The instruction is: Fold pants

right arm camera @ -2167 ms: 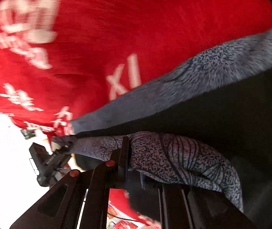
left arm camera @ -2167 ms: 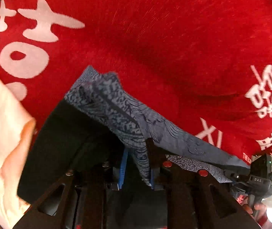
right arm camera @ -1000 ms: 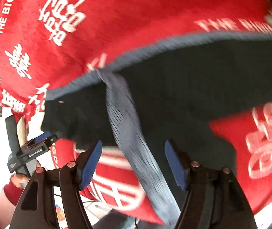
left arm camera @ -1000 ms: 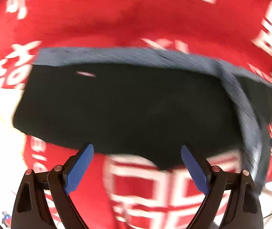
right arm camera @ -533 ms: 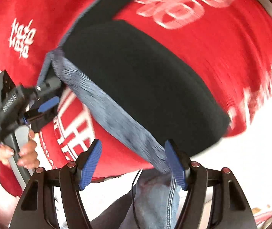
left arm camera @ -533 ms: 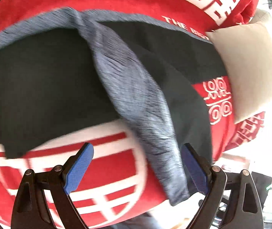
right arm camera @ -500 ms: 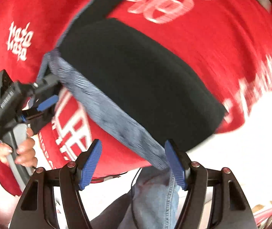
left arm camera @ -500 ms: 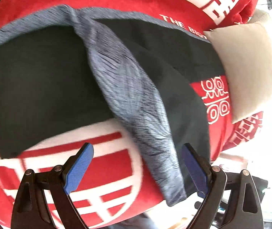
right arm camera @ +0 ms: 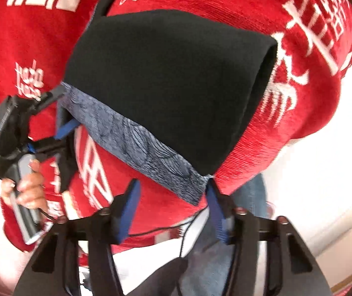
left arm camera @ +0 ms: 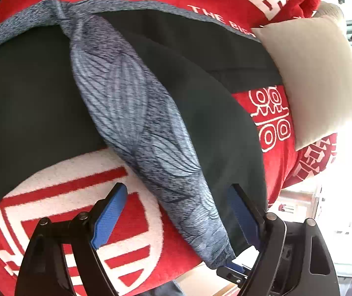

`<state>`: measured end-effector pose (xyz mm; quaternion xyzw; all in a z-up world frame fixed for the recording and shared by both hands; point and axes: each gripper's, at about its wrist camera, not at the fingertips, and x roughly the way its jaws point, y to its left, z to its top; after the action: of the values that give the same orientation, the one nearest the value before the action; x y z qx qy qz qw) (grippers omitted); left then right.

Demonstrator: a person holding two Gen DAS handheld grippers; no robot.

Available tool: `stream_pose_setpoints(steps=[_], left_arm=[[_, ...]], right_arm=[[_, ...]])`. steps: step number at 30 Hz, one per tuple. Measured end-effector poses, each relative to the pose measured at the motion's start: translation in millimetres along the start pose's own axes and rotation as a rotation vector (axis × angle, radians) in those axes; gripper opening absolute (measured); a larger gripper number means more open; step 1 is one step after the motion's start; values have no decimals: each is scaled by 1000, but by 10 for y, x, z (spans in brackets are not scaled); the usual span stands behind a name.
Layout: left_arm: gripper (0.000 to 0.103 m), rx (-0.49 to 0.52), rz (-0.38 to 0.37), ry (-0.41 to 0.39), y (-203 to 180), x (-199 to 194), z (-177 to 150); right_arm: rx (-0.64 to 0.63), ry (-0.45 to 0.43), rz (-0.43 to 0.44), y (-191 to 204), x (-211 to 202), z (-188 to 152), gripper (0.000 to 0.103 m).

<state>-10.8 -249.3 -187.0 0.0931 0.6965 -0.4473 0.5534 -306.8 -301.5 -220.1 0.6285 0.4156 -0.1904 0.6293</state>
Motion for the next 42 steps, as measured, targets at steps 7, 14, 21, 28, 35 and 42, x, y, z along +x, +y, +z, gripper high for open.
stream_pose_setpoints(steps=[7, 14, 21, 28, 35, 42], left_arm=[[13, 3, -58, 2, -121, 13, -41], [13, -60, -108, -58, -321, -180, 149], [13, -137, -127, -132, -588, -340, 741], [13, -171, -78, -177, -747, -244, 1523], [14, -180, 90, -246, -674, -113, 2107], [63, -153, 265, -267, -581, -199, 2079]], right_arm=[[-17, 40, 111, 145, -134, 60, 3], [-162, 61, 141, 658, -576, 540, 3], [-294, 89, 174, 1130, -937, 1645, 3], [-395, 88, 162, 1643, -1044, 3031, 3], [-430, 122, -9, 1793, -586, 4169, 3], [-508, 141, -258, 1786, -188, 4403, 15]])
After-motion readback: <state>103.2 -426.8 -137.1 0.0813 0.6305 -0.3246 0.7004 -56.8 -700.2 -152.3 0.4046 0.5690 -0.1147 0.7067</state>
